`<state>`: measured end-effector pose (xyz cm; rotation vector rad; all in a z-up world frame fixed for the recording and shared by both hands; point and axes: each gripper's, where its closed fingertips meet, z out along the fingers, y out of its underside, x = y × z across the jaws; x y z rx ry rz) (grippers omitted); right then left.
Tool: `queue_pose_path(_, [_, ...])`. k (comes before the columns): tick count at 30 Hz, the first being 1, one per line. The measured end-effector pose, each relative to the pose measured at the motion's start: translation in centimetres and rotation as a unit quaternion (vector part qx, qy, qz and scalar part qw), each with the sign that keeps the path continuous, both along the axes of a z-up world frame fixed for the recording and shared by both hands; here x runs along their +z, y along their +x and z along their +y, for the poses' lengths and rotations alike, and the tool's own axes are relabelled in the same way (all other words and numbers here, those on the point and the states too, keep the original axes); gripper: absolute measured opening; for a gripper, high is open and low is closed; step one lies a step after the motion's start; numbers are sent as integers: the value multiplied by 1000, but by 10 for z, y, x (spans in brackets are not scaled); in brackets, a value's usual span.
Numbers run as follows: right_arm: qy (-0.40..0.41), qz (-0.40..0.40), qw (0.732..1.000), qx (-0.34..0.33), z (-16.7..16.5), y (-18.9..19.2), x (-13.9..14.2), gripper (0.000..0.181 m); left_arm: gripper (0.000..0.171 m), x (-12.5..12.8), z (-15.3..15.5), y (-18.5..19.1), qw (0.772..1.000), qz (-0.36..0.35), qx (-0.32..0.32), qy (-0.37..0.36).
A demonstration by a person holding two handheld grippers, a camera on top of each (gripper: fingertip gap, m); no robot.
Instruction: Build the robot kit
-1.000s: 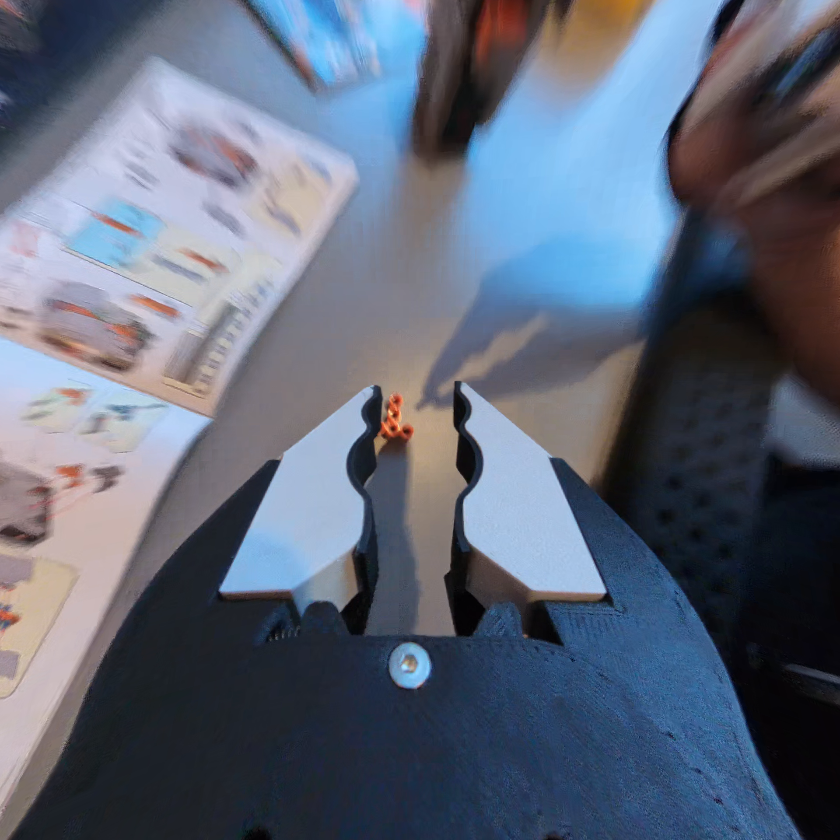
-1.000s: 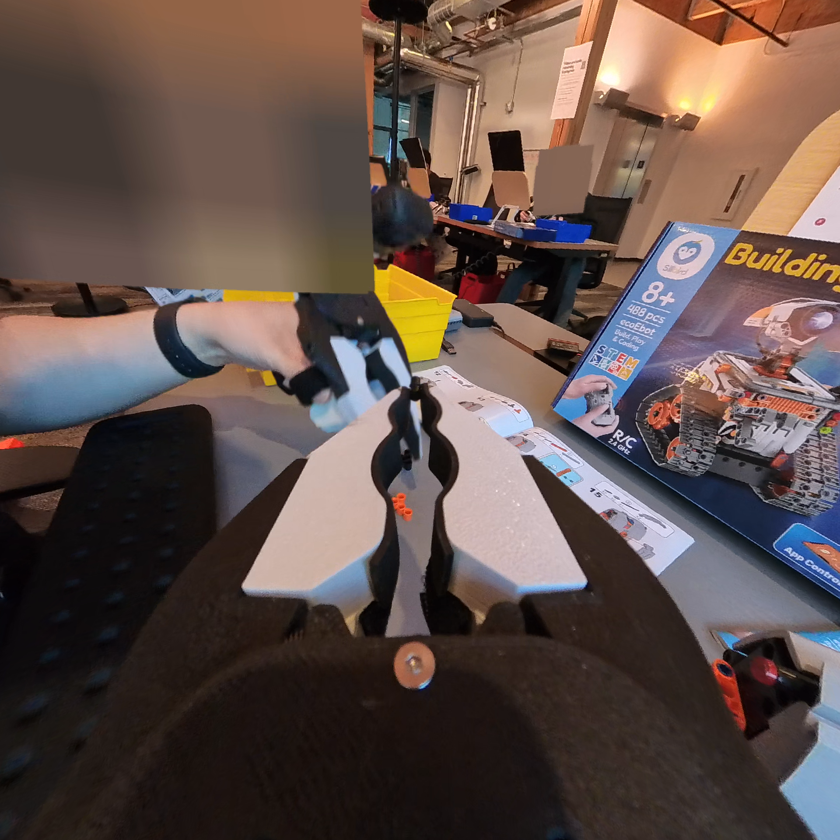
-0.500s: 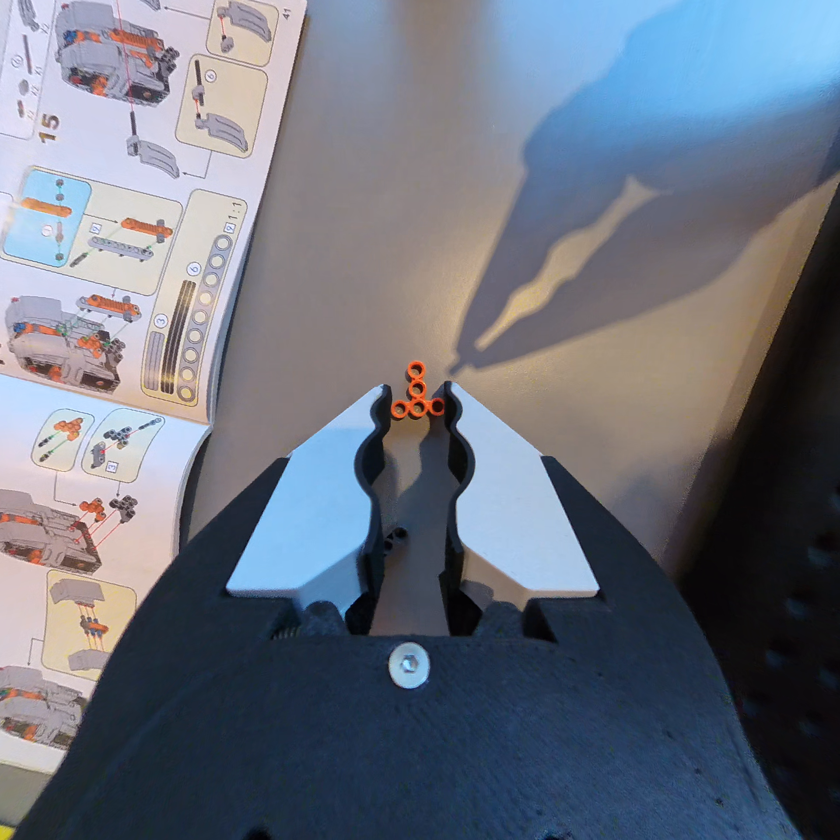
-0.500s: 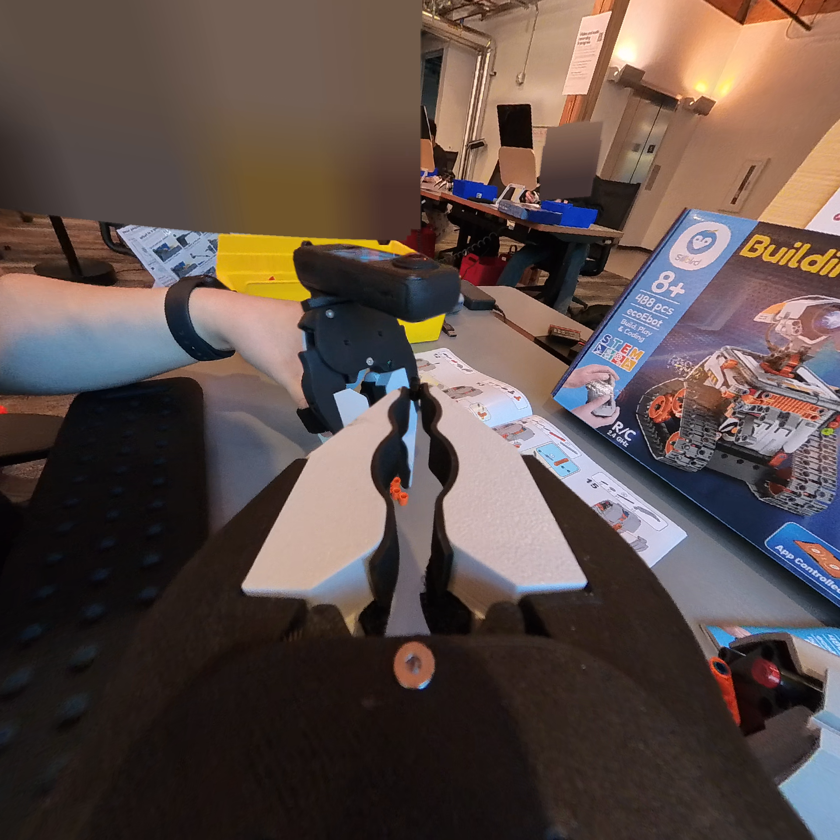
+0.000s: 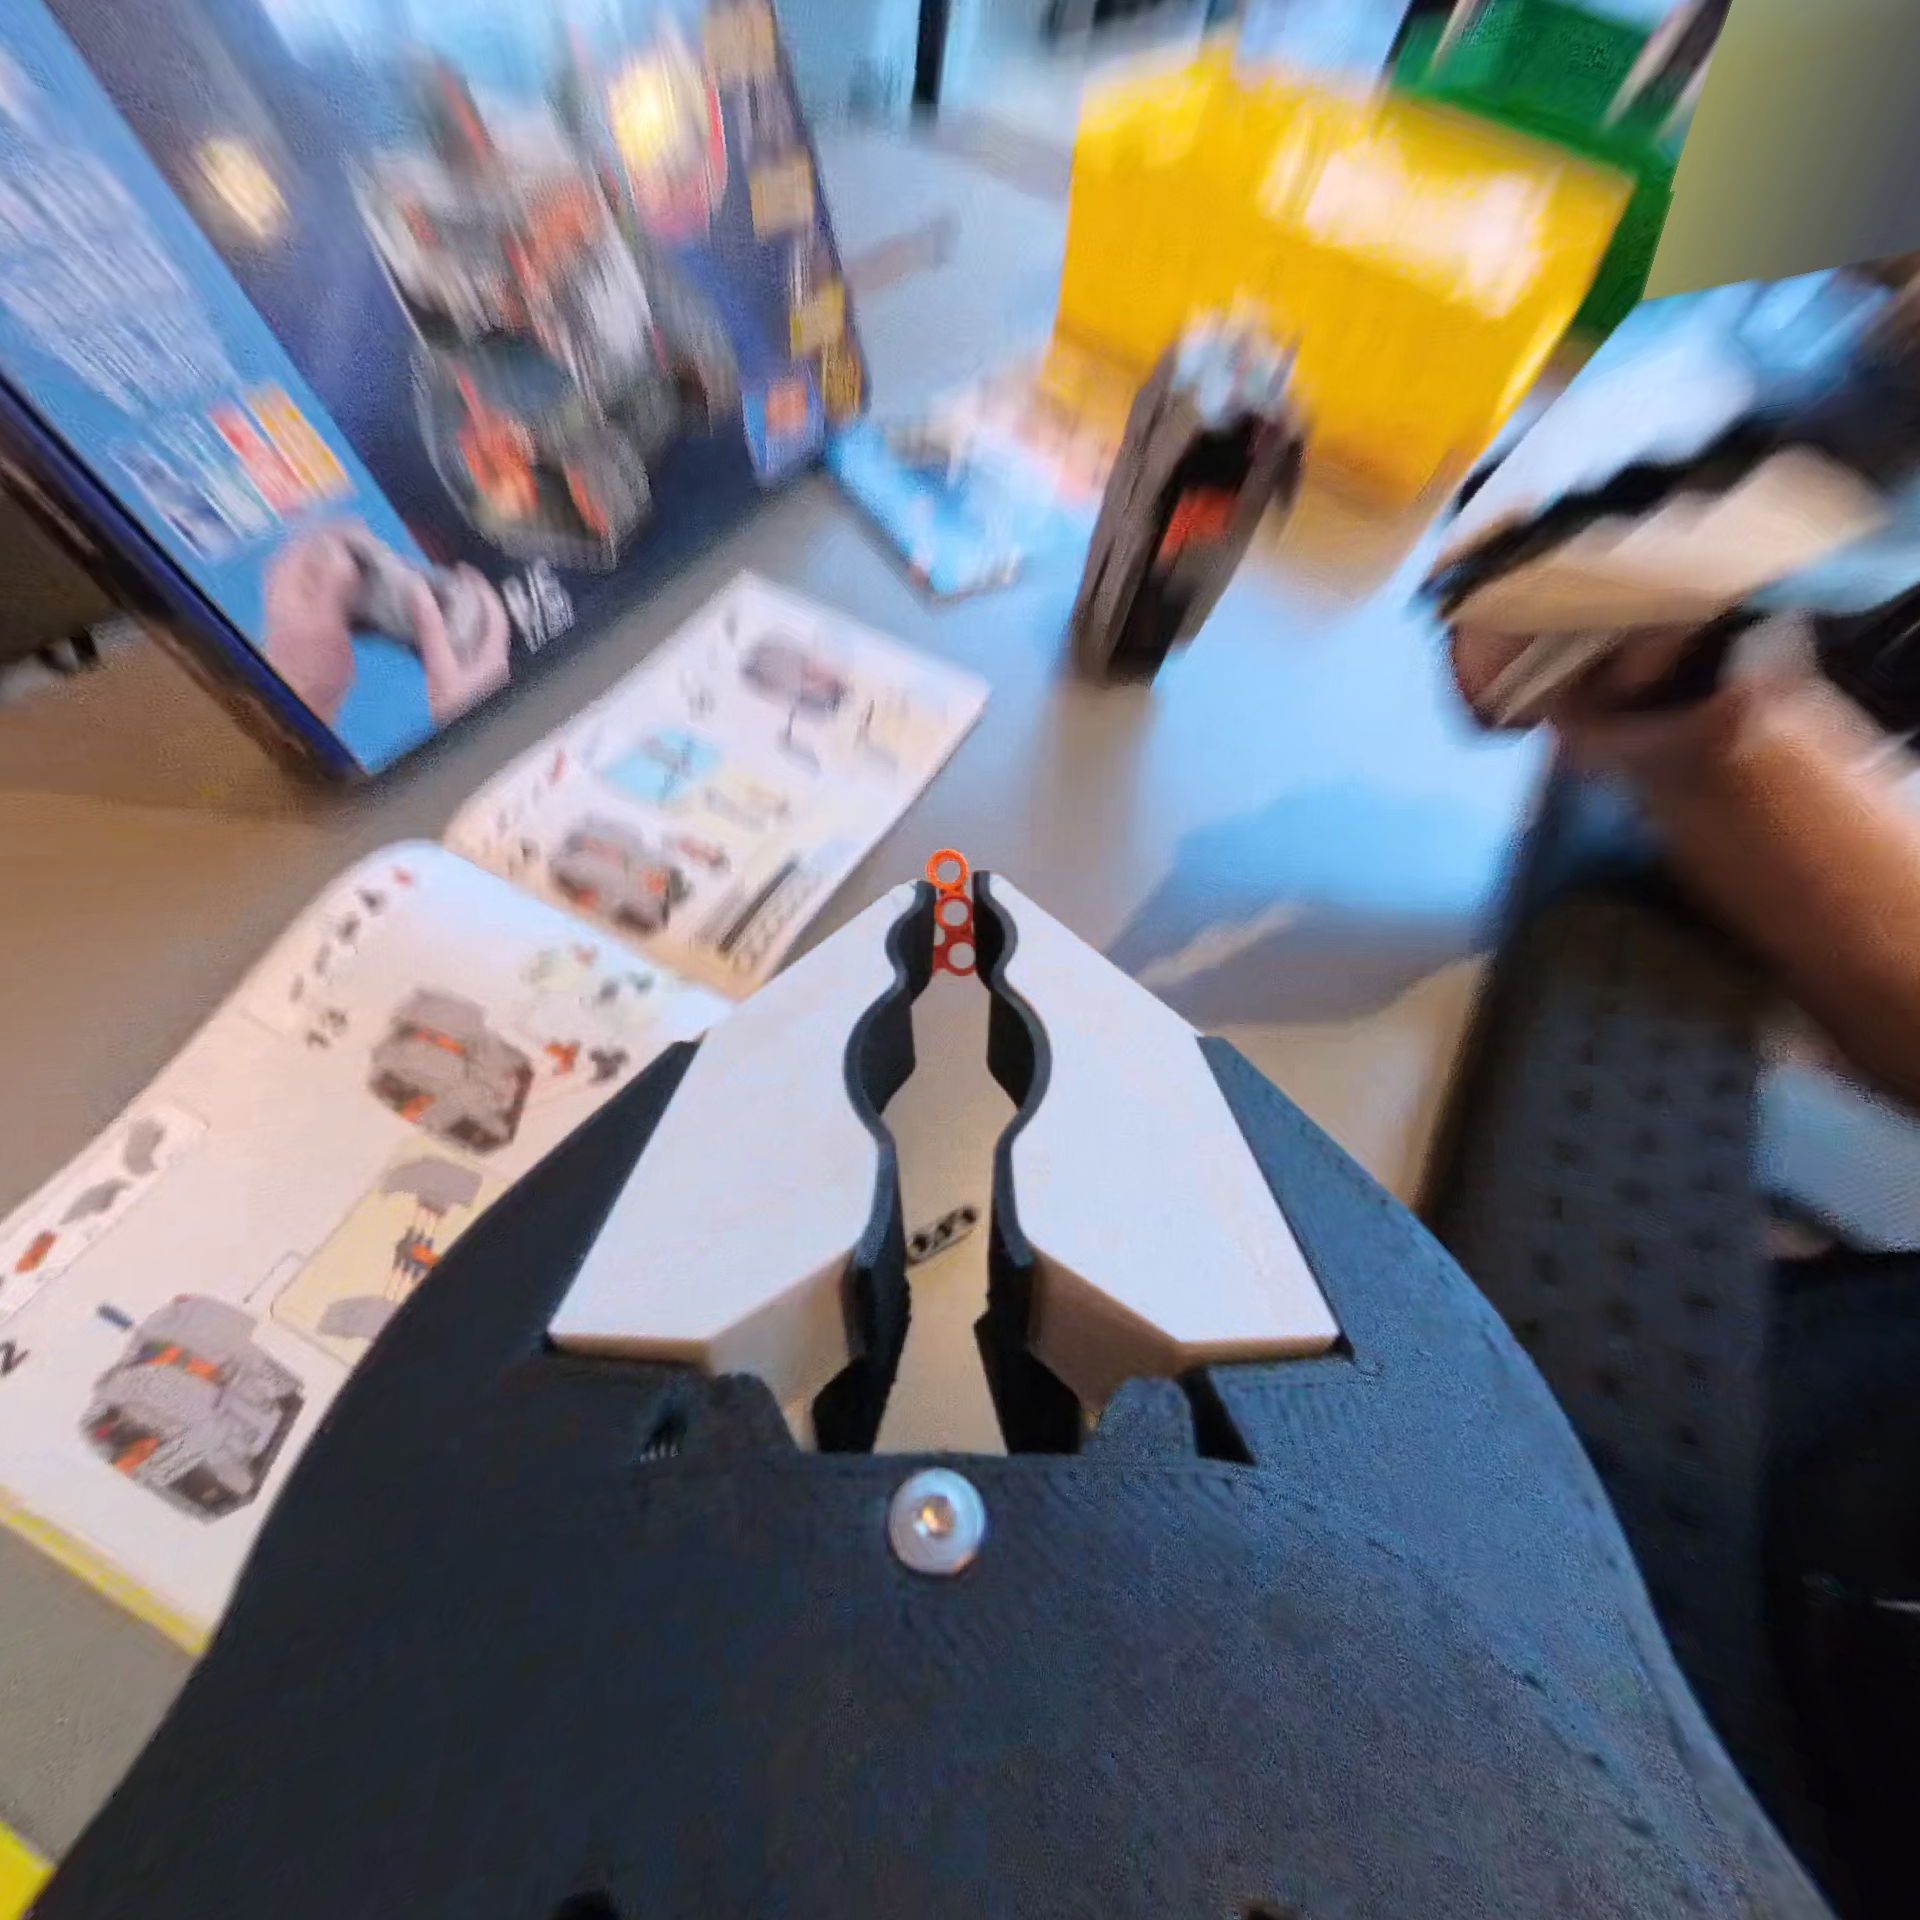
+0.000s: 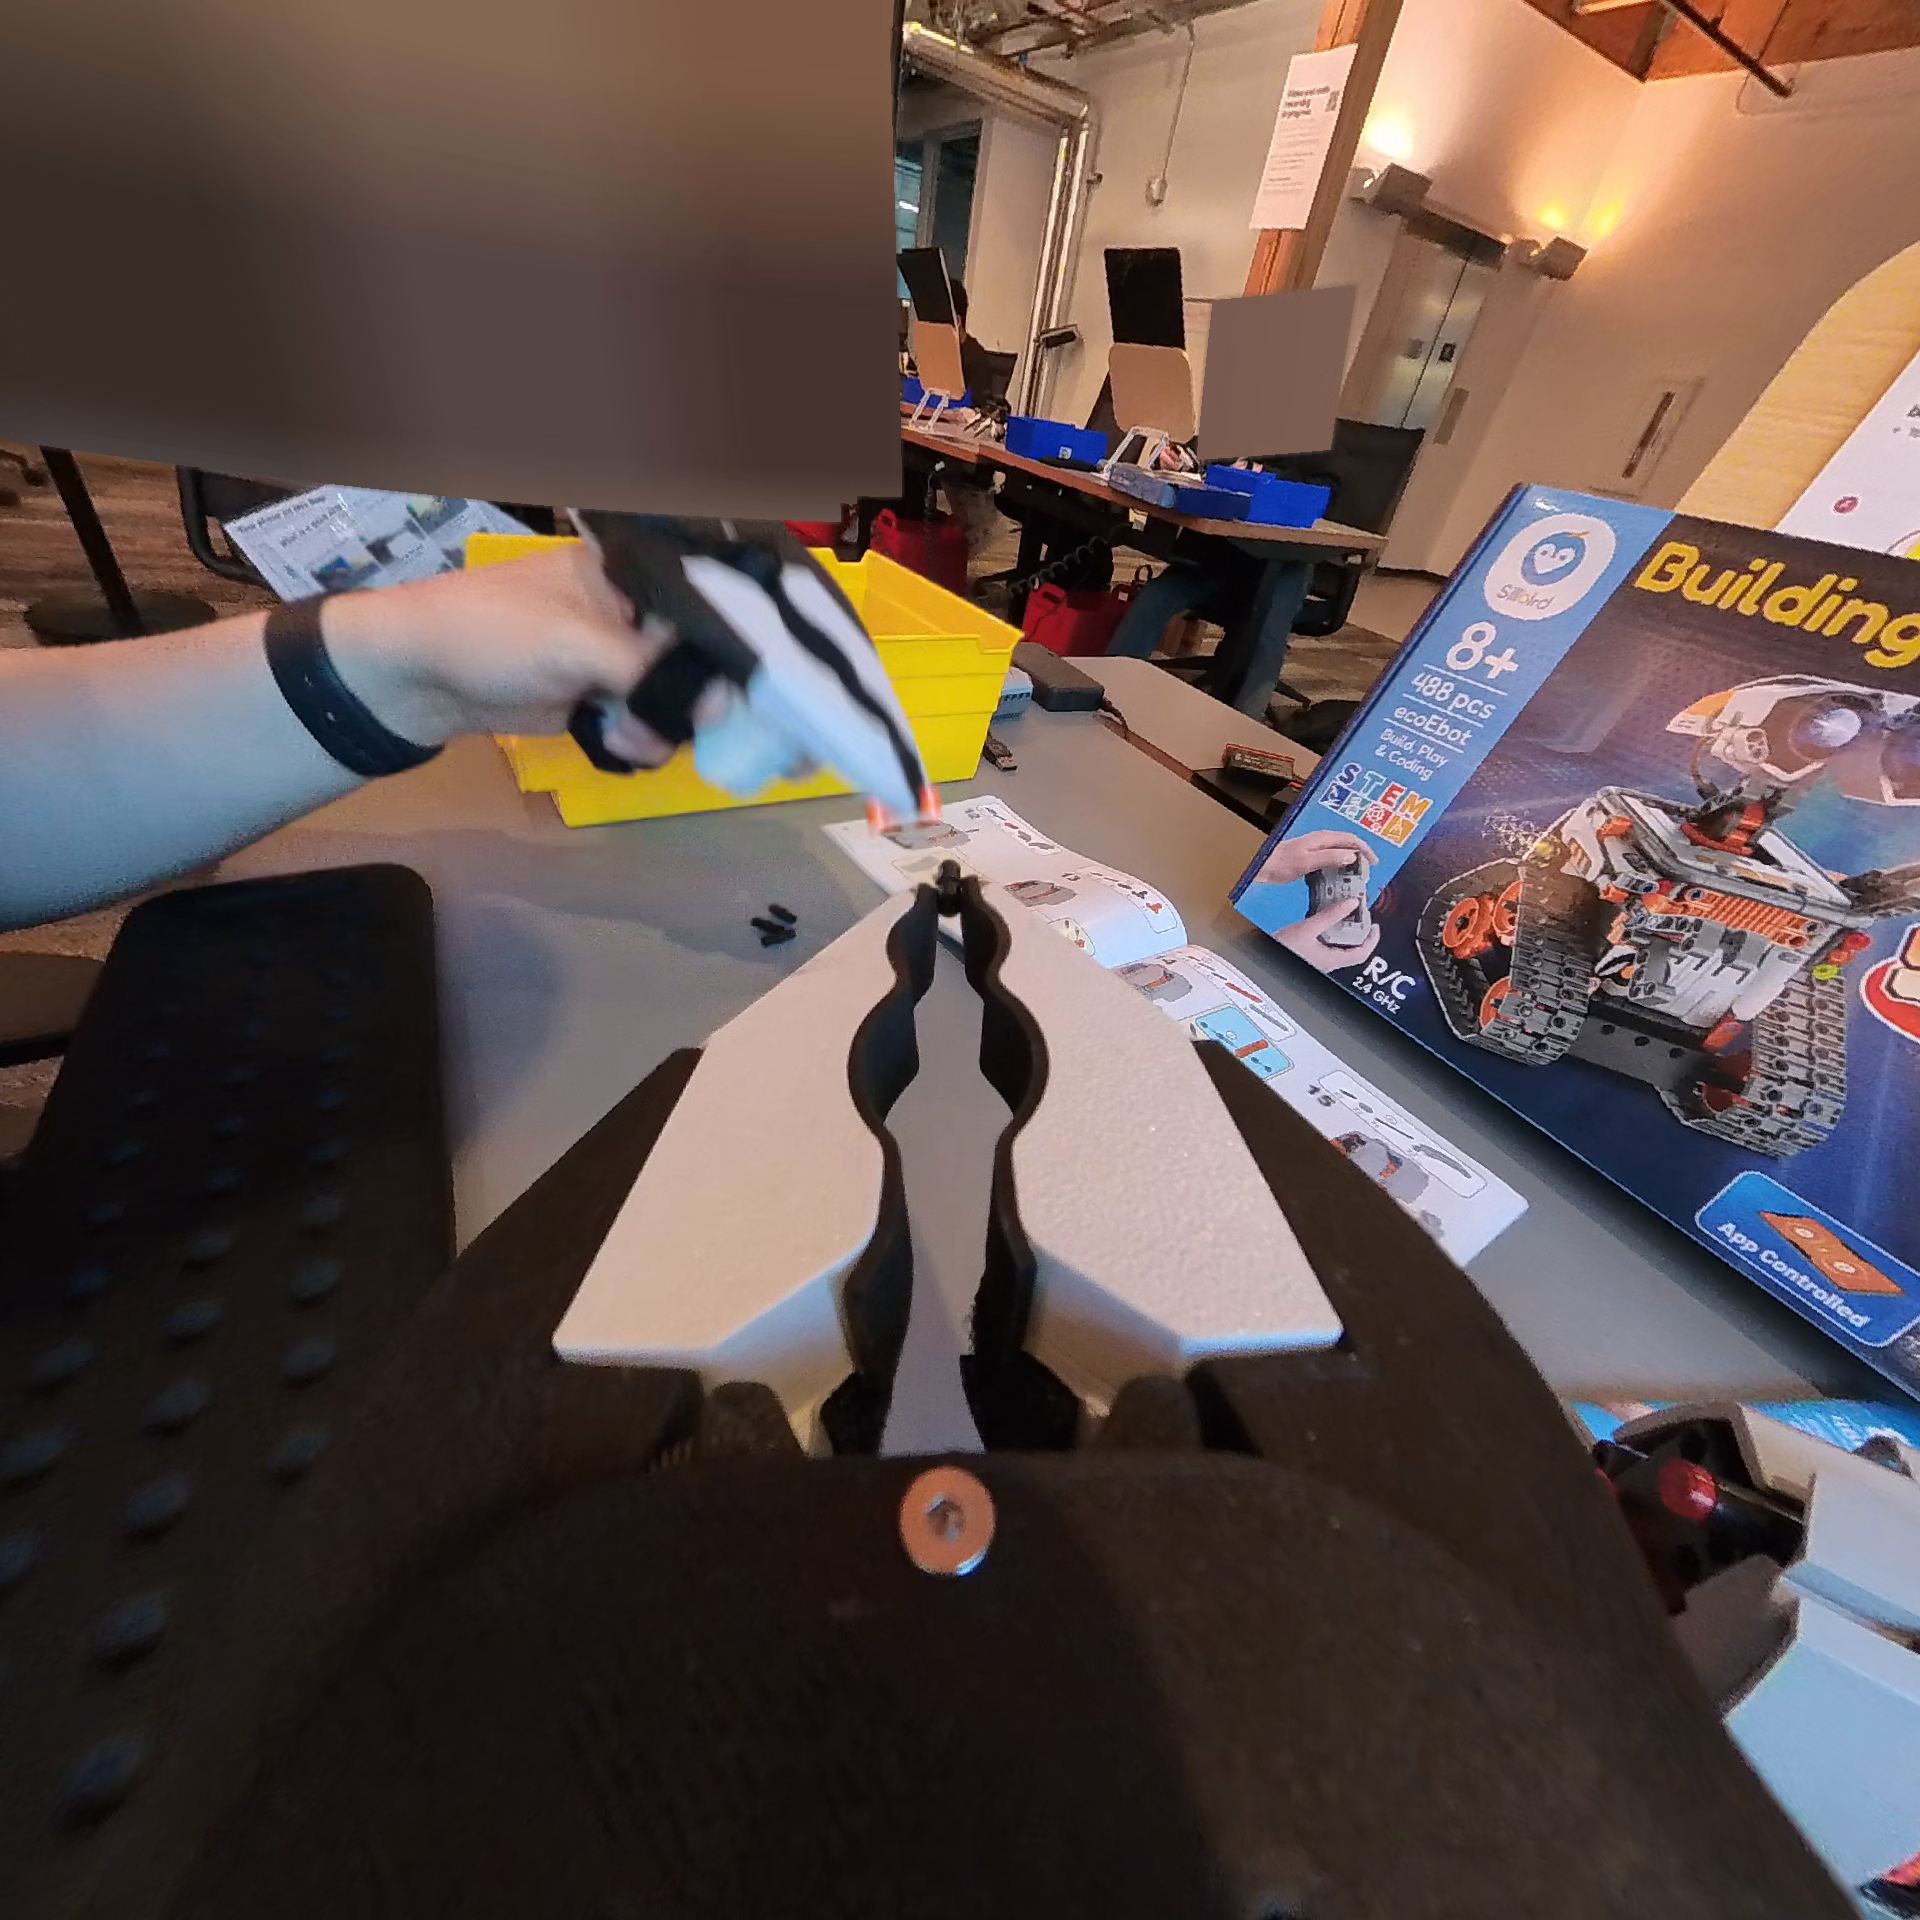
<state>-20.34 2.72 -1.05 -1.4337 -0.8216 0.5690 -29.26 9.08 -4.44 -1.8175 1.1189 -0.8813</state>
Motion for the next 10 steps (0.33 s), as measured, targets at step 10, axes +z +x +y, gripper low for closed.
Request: queue_pose_path(10, [13, -40, 999, -9, 8, -7, -4, 2, 3, 140, -27, -67, 937, -324, -104, -75])
